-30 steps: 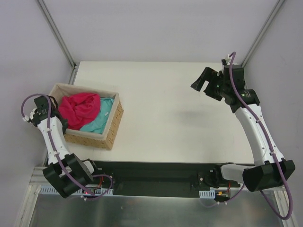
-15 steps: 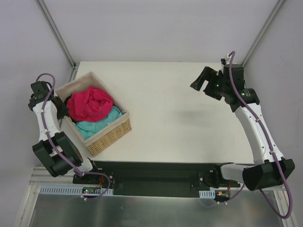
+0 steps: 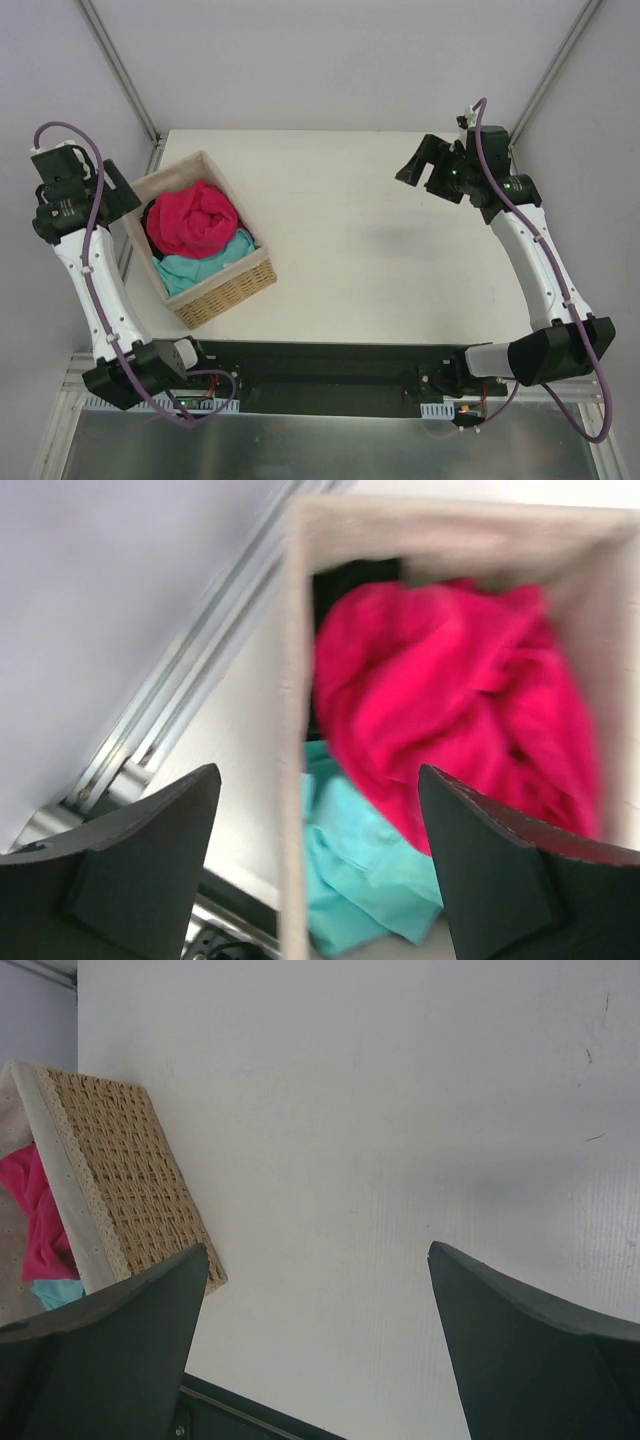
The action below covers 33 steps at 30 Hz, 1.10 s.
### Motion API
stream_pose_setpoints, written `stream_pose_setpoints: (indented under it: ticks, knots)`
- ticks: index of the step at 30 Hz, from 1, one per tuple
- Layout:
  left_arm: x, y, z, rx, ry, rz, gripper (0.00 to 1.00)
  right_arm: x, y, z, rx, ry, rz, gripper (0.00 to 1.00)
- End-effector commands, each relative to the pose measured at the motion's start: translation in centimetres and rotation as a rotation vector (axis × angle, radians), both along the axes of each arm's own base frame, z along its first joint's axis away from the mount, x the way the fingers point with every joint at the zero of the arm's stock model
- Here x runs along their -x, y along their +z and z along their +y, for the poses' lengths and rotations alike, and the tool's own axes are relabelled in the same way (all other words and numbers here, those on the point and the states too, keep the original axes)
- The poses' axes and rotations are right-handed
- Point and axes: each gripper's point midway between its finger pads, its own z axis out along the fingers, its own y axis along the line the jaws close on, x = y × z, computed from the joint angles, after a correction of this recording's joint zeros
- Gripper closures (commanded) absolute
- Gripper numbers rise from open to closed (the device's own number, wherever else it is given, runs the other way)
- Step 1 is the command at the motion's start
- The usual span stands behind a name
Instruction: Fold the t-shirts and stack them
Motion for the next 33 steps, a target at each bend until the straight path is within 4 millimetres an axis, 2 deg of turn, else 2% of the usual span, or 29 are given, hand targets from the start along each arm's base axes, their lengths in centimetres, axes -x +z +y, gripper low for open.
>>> stream_pose_setpoints:
  ticks: [1, 2, 3, 5, 6, 7, 8, 10, 11, 12, 13, 14, 15, 16, 19, 26, 27, 29, 30, 31, 32, 33]
  knots:
    - [1.3, 6.0, -7.5, 0.029, -0.107, -0.140, 0.17, 0.3, 2.0, 0.4, 0.005, 0.051, -0.059, 0.04]
    - [1.4, 6.5, -9.2, 0.077, -0.088, -0.177, 0.17, 0.5, 2.0, 0.3, 0.008, 0.053, -0.058, 0.04]
    - [1.0, 6.0, -12.1, 0.098, -0.148, -0.169, 0.17, 0.5, 2.0, 0.3, 0.010, 0.054, -0.063, 0.04]
    - [0.3, 5.1, -14.6, 0.189, -0.103, -0.162, 0.17, 0.8, 2.0, 0.0, 0.020, 0.047, -0.066, 0.04]
    - [0.2, 4.6, -17.9, 0.202, -0.185, -0.141, 0.17, 1.0, 2.0, -0.1, 0.023, 0.046, -0.067, 0.04]
    - [-0.3, 4.5, -18.0, 0.152, -0.147, -0.145, 0.17, 1.3, 2.3, -0.2, 0.024, 0.045, -0.075, 0.04]
    - [-1.4, 3.7, -19.7, 0.160, -0.149, -0.118, 0.17, 1.5, 2.1, -0.2, 0.027, 0.046, -0.073, 0.04]
    - [-1.9, 3.9, -22.2, 0.108, -0.173, -0.103, 0.19, 1.8, 2.0, -0.5, 0.032, 0.035, -0.072, 0.04]
    - [-3.0, 2.3, -23.2, 0.088, -0.128, -0.047, 0.20, 2.2, 2.0, -0.7, 0.033, 0.030, -0.075, 0.04]
    - [-2.9, 2.6, -23.5, 0.069, -0.114, -0.026, 0.21, 2.4, 1.9, -0.8, 0.037, 0.024, -0.072, 0.04]
    - [-3.7, 1.2, -24.6, 0.006, -0.122, 0.017, 0.22, 2.7, 1.8, -1.1, 0.043, 0.017, -0.070, 0.04]
    - [-3.9, 0.7, -25.2, 0.013, -0.092, 0.026, 0.23, 3.2, 2.2, -1.3, 0.042, 0.008, -0.083, 0.04]
    - [-3.9, 0.2, -25.9, 0.007, -0.093, 0.043, 0.24, 3.3, 1.6, -1.7, 0.055, -0.008, -0.076, 0.04]
    - [-3.9, -1.1, -27.1, -0.015, -0.111, 0.078, 0.25, 3.5, 1.4, -1.8, 0.061, -0.013, -0.073, 0.04]
    - [-3.2, -3.8, -26.9, -0.062, -0.026, 0.150, 0.25, 4.2, 1.0, -2.7, 0.087, -0.041, -0.074, 0.04]
    - [-2.3, -5.2, -25.1, -0.110, 0.055, 0.183, 0.26, 5.3, 0.4, -3.6, 0.115, -0.069, -0.070, 0.04]
    - [-2.0, -6.1, -24.7, -0.113, 0.064, 0.206, 0.27, 5.3, 0.3, -3.6, 0.118, -0.069, -0.066, 0.04]
    - [-1.7, -6.9, -24.1, -0.103, 0.064, 0.221, 0.33, 5.3, 0.2, -3.7, 0.119, -0.069, -0.060, 0.04]
    - [-2.4, -8.4, -24.0, -0.080, 0.056, 0.216, 0.35, 5.4, 0.2, -3.6, 0.117, -0.065, -0.060, 0.04]
    - [-2.4, -8.8, -24.3, -0.051, -0.008, 0.223, 0.40, 5.3, 0.1, -3.4, 0.118, -0.060, -0.056, 0.04]
    - [-2.0, -10.4, -24.3, -0.045, -0.038, 0.250, 0.43, 5.2, 0.2, -3.4, 0.116, -0.060, -0.057, 0.04]
    - [-3.2, -10.6, -25.0, -0.005, -0.063, 0.201, 0.45, 5.3, 0.2, -3.3, 0.113, -0.053, -0.053, 0.04]
